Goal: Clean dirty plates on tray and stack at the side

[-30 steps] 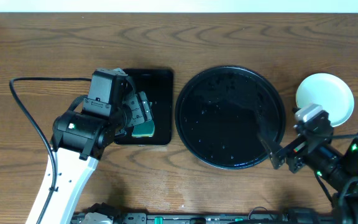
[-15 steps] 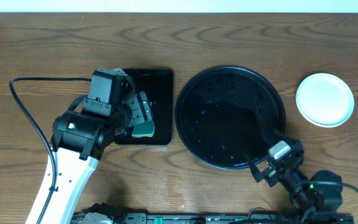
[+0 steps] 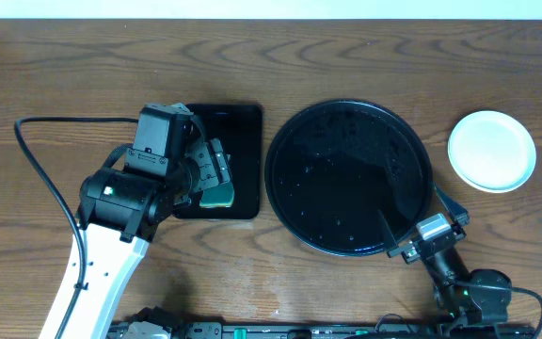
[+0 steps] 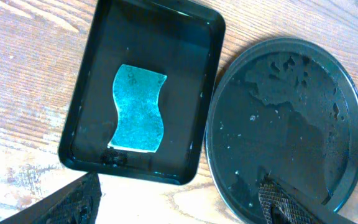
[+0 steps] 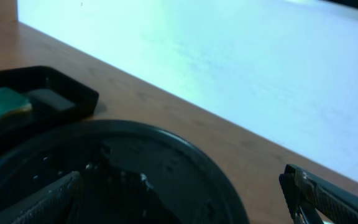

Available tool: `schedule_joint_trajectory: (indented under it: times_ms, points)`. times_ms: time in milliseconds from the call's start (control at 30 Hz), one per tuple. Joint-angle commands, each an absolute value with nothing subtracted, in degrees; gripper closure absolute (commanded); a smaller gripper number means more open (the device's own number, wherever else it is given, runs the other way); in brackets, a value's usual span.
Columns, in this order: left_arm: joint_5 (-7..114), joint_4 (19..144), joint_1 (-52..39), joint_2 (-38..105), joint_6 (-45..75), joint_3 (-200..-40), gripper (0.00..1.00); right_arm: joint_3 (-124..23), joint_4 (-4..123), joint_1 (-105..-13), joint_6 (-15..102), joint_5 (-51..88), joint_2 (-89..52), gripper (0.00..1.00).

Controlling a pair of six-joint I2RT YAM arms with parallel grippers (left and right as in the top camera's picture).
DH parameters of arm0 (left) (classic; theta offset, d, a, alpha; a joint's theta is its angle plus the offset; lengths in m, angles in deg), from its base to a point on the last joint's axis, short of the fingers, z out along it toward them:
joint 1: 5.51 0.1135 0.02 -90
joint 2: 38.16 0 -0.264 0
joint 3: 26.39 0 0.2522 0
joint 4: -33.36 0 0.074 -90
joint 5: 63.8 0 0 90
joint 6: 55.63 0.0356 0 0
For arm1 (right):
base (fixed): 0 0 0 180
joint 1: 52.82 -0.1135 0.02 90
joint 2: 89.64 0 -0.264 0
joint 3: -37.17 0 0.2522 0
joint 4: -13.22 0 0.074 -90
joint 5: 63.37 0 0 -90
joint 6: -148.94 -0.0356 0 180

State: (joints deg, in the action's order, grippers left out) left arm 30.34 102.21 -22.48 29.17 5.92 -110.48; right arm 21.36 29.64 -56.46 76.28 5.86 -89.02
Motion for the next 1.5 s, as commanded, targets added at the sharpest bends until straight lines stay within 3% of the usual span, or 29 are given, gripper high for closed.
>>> schedule_joint_trajectory:
  times_ms: [0, 933, 1000, 1133, 1233, 1467]
  points:
    - [30.06, 102.17, -22.29, 28.93, 6.29, -111.55, 0.18, 23.09, 29.14, -57.11, 74.62, 6.25, -89.37, 0.01]
    - [29.97, 102.56, -22.29, 28.91, 6.38, -111.5, 0.18, 23.09, 29.53, -57.09, 75.28, 6.91, -89.37, 0.01]
    - [25.18, 101.38, -22.18, 27.62, 7.6, -111.18, 0.18, 23.09, 29.53, -57.09, 75.28, 6.91, -89.37, 0.01]
    - [22.34, 90.32, -21.63, 22.2, 11.25, -106.76, 0.18, 23.09, 29.53, -57.09, 75.28, 6.91, -89.37, 0.01]
    - [23.83, 75.33, -19.64, 16.25, 17.0, -98.17, 0.18, 23.09, 29.53, -57.09, 75.28, 6.91, -89.37, 0.01]
    - [26.25, 56.49, -12.82, 0.8, 17.18, -78.78, 0.18, 23.09, 29.53, -57.09, 75.28, 6.91, -89.37, 0.01]
